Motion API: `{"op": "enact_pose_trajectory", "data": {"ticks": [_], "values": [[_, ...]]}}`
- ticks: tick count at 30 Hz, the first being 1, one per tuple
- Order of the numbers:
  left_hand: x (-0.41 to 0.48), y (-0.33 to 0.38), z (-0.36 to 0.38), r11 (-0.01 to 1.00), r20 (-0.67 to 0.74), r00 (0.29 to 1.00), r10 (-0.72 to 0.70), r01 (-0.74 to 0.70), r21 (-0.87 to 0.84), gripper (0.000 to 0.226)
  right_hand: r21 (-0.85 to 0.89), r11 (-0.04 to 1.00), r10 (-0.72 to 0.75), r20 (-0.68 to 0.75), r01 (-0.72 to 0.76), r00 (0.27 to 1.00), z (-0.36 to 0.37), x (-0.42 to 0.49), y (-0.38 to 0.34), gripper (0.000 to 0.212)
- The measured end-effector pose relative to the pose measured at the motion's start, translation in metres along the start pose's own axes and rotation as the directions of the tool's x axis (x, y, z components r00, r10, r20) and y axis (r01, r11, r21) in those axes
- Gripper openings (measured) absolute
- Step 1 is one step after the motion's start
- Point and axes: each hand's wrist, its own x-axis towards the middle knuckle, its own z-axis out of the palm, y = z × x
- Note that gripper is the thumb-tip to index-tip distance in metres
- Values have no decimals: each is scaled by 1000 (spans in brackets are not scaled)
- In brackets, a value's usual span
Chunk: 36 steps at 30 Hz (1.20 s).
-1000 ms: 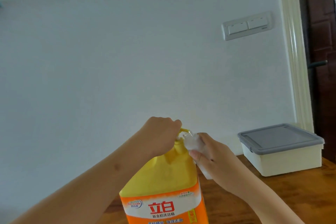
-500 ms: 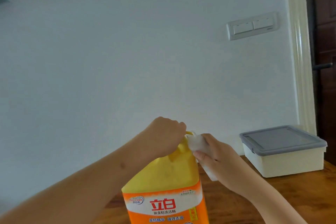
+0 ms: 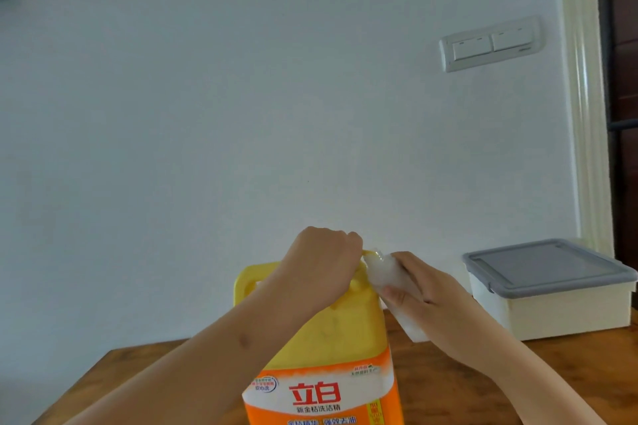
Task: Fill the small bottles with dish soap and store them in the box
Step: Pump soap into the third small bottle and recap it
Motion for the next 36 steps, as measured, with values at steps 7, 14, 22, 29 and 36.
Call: {"op": "enact_pose_trajectory", "data": {"ticks": [7,14,22,29,36], "values": [[-1,1,3,1000,-25,999,-27,27,6,17,149,989,19,51,-26,999,1,4,14,24],[-3,1,-5,1000,38,999,21,-21,20,18,496,856,65,179,-147,982,1,-8,16,24],[-34,-1,-26,855,65,962,-267,267,-445,72,586,788,102,181,-190,978,-3,-45,-4,26],[-129,98,6,511,-127,889,-440,132,-849,34,597,767,136,204,-233,970,7,-86,10,30],[-161,161,72,320,72,909,-411,218,-922,35,385,899,123,237,-209,964,32,-107,16,36]]}}
